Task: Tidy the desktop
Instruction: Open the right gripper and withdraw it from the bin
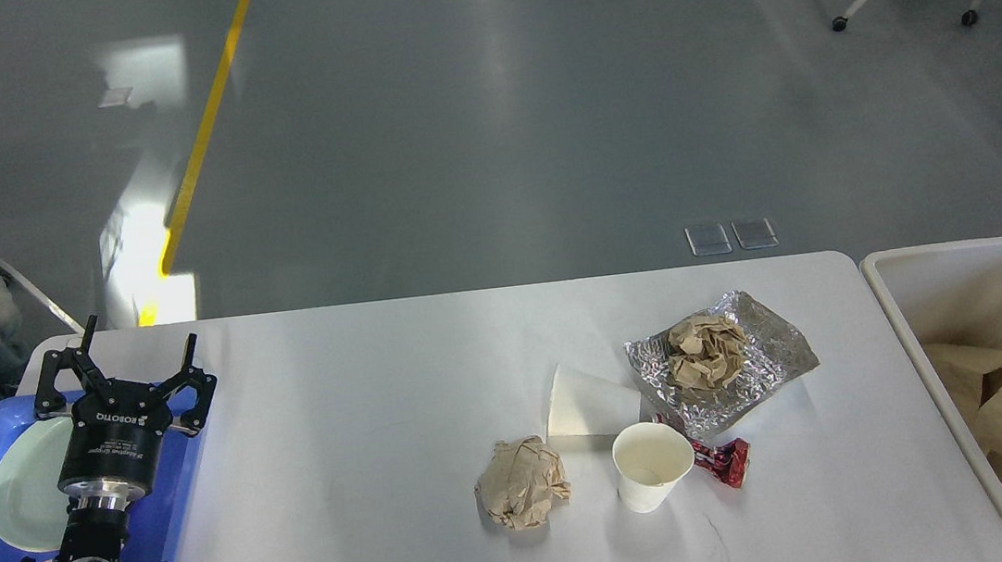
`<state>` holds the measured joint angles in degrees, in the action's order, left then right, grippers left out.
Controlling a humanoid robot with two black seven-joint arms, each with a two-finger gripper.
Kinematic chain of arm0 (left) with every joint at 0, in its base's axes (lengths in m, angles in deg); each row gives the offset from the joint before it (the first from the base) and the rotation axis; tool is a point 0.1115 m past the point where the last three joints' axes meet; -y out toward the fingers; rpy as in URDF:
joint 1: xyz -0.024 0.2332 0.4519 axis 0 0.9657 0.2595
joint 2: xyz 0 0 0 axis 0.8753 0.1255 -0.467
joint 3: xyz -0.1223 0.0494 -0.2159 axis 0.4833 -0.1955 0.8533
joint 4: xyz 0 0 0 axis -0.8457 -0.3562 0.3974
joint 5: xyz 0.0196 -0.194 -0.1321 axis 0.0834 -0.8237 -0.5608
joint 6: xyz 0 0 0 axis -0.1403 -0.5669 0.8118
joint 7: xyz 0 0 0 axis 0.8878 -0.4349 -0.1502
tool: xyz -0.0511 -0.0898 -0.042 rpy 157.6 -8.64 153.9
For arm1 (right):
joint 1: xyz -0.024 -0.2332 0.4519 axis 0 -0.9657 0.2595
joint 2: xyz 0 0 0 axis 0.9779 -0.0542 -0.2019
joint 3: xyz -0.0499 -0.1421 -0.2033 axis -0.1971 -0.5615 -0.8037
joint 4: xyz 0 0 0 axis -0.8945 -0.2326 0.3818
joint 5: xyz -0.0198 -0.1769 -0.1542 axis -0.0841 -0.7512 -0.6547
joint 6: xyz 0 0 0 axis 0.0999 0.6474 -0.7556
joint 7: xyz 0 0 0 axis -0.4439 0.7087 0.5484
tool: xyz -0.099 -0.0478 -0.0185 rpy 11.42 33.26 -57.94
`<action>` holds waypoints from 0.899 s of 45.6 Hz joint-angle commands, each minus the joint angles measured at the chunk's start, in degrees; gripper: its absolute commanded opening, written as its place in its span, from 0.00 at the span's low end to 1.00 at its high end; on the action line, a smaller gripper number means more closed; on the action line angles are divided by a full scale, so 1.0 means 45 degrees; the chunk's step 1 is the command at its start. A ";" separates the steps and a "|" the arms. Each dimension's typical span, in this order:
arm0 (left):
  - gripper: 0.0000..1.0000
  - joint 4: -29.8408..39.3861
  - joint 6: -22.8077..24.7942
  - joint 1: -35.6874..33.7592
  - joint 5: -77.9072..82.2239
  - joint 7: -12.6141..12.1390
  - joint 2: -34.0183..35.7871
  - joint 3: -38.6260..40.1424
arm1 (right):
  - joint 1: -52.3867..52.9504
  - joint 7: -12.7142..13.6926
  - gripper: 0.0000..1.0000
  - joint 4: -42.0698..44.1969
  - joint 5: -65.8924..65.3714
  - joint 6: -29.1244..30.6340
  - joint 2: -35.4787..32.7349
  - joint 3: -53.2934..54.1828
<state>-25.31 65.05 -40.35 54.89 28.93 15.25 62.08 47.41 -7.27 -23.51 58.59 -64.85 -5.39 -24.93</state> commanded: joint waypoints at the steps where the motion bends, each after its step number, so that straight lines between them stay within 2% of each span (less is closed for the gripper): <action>1: 0.97 0.0002 -0.0004 0.0001 0.0000 -0.0001 -0.0005 0.0000 | -0.0393 0.0391 0.00 0.0260 0.0008 -0.0654 0.0374 0.0315; 11: 0.97 0.0002 0.0016 0.0001 0.0000 -0.0001 -0.0005 0.0000 | -0.0725 0.0607 0.00 0.0201 0.0008 -0.0987 0.0765 0.0354; 34: 0.97 0.0002 -0.0004 0.0001 0.0000 -0.0001 -0.0005 0.0000 | -0.0998 0.0588 0.00 0.0084 0.0028 -0.1026 0.1371 0.0335; 35: 0.97 0.0002 0.0015 0.0001 0.0000 -0.0001 -0.0005 0.0000 | -0.0998 0.0588 0.11 0.0084 0.0028 -0.1045 0.1351 0.0354; 36: 0.97 0.0002 -0.0004 0.0001 0.0000 -0.0001 0.0015 0.0000 | -0.0998 0.0588 0.28 0.0084 0.0028 -0.1084 0.1312 0.0335; 39: 0.97 0.0002 0.0016 0.0001 0.0000 -0.0001 0.0015 0.0000 | -0.0960 0.0568 0.91 0.0084 0.0028 -0.1298 0.1273 0.0276; 40: 0.97 0.0002 -0.0004 0.0001 0.0000 -0.0001 -0.0004 0.0000 | -0.0940 0.0568 1.00 0.0084 0.0028 -0.1396 0.1273 0.0276; 41: 0.97 0.0002 0.0015 0.0001 0.0000 -0.0001 -0.0005 0.0000 | -0.0921 0.0568 1.00 0.0065 0.0009 -0.1416 0.1273 0.0276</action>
<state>-25.31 65.11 -40.35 54.89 28.93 15.25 62.08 42.92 -4.65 -23.13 58.70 -69.89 0.55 -23.49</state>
